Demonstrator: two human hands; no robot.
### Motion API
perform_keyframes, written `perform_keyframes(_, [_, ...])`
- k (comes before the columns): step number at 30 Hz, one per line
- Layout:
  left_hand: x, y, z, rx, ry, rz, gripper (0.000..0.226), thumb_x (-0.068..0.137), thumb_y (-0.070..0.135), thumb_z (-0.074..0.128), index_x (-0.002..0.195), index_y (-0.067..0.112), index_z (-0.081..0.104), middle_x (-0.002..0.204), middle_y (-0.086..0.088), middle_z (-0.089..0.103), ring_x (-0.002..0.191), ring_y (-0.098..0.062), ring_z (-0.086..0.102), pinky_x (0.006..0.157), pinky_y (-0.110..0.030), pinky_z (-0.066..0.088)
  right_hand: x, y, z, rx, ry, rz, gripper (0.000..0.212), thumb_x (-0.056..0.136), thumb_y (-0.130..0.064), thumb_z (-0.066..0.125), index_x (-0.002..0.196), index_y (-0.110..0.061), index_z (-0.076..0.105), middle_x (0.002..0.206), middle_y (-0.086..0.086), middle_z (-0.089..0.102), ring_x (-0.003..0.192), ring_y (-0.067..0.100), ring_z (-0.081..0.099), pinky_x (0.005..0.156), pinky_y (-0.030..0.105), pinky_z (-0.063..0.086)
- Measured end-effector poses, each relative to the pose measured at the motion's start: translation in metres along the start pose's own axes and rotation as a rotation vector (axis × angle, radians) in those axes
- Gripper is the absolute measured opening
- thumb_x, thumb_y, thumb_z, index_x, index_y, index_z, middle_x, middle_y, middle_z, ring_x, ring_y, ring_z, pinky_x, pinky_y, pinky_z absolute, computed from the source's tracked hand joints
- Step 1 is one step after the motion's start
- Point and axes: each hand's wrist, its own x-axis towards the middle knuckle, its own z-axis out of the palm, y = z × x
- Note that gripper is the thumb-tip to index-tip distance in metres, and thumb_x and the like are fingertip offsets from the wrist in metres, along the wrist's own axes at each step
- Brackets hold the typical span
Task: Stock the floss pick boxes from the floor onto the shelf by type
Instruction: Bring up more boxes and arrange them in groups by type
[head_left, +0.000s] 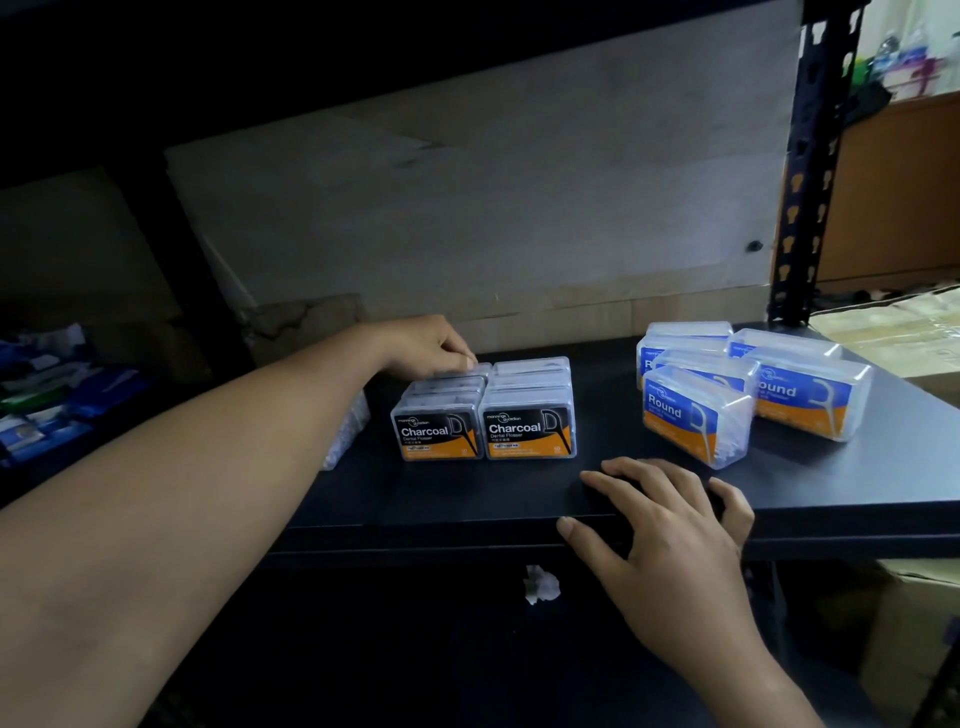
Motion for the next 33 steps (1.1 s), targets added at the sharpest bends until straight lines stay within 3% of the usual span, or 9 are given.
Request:
perform_keyframes(4, [-0.001, -0.001, 0.001, 0.0, 0.001, 0.013, 0.029, 0.099, 0.032, 0.057, 0.125, 0.027, 0.069, 0.126, 0.012, 0.067, 0.115, -0.006, 0.059, 0.104, -0.028, 0.041, 0.0, 0.0, 0.0, -0.009, -0.006, -0.006, 0.051, 0.079, -0.07, 0.047, 0.108, -0.038, 0.072, 0.119, -0.018, 0.064, 0.123, 0.009, 0.048, 0.107, 0.048, 0.023])
perform_keyframes(13, [-0.001, -0.002, 0.003, -0.013, 0.007, 0.019, 0.031, 0.1, 0.033, 0.056, 0.128, 0.027, 0.067, 0.127, 0.012, 0.066, 0.113, -0.005, 0.058, 0.095, -0.023, 0.038, 0.0, 0.0, 0.0, 0.002, 0.002, -0.001, 0.05, 0.078, -0.07, 0.047, 0.107, -0.038, 0.073, 0.118, -0.018, 0.064, 0.122, 0.01, 0.049, 0.107, 0.047, 0.022])
perform_keyframes(16, [0.001, -0.004, 0.0, -0.041, 0.031, 0.035, 0.035, 0.1, 0.04, 0.054, 0.132, 0.029, 0.063, 0.137, 0.014, 0.059, 0.127, -0.007, 0.052, 0.11, -0.029, 0.035, 0.0, 0.0, 0.001, 0.001, -0.001, 0.0, 0.05, 0.078, -0.07, 0.047, 0.107, -0.038, 0.072, 0.119, -0.018, 0.064, 0.122, 0.01, 0.048, 0.107, 0.047, 0.022])
perform_keyframes(18, [0.0, -0.005, -0.007, -0.048, 0.023, 0.035, 0.048, 0.092, 0.047, 0.061, 0.138, 0.031, 0.057, 0.143, 0.012, 0.054, 0.134, -0.008, 0.046, 0.117, -0.033, 0.029, 0.0, 0.001, 0.0, -0.002, -0.004, -0.003, 0.05, 0.078, -0.07, 0.047, 0.108, -0.038, 0.072, 0.119, -0.018, 0.064, 0.122, 0.009, 0.048, 0.107, 0.047, 0.022])
perform_keyframes(22, [-0.01, -0.012, -0.021, -0.106, -0.171, 0.013, 0.111, 0.052, 0.053, 0.079, 0.152, 0.032, 0.035, 0.152, 0.005, 0.045, 0.139, -0.008, 0.039, 0.119, -0.031, 0.026, 0.0, 0.001, 0.0, -0.019, -0.018, -0.011, 0.051, 0.08, -0.07, 0.046, 0.11, -0.038, 0.072, 0.12, -0.018, 0.063, 0.123, 0.009, 0.046, 0.108, 0.047, 0.021])
perform_keyframes(25, [-0.015, -0.013, -0.02, 0.045, -0.258, -0.026, 0.12, 0.061, 0.044, 0.091, 0.157, 0.034, 0.02, 0.159, 0.011, 0.028, 0.147, -0.011, 0.024, 0.117, -0.027, 0.021, 0.0, 0.001, 0.0, -0.02, -0.023, -0.009, 0.052, 0.08, -0.07, 0.045, 0.11, -0.038, 0.072, 0.12, -0.017, 0.064, 0.124, 0.009, 0.046, 0.107, 0.048, 0.022])
perform_keyframes(27, [-0.014, -0.013, -0.014, 0.105, -0.262, -0.021, 0.129, 0.054, 0.049, 0.094, 0.157, 0.034, 0.017, 0.159, 0.015, 0.026, 0.148, -0.012, 0.022, 0.12, -0.029, 0.02, 0.0, 0.001, -0.001, -0.023, -0.023, -0.01, 0.053, 0.08, -0.07, 0.045, 0.111, -0.037, 0.072, 0.12, -0.017, 0.064, 0.124, 0.009, 0.045, 0.108, 0.047, 0.022])
perform_keyframes(29, [-0.01, -0.014, -0.008, 0.131, -0.256, -0.003, 0.134, 0.049, 0.053, 0.095, 0.157, 0.033, 0.018, 0.158, 0.016, 0.028, 0.147, -0.011, 0.026, 0.121, -0.034, 0.024, 0.0, 0.001, -0.001, -0.025, -0.022, -0.013, 0.052, 0.08, -0.07, 0.045, 0.111, -0.037, 0.072, 0.121, -0.017, 0.063, 0.124, 0.008, 0.044, 0.108, 0.047, 0.021])
perform_keyframes(33, [-0.008, -0.01, -0.004, 0.113, -0.243, 0.017, 0.12, 0.055, 0.047, 0.094, 0.154, 0.029, 0.029, 0.15, 0.012, 0.043, 0.134, -0.011, 0.044, 0.117, -0.036, 0.033, 0.0, 0.0, -0.002, -0.019, -0.012, -0.012, 0.051, 0.079, -0.069, 0.046, 0.11, -0.037, 0.072, 0.12, -0.016, 0.064, 0.123, 0.008, 0.044, 0.107, 0.046, 0.021])
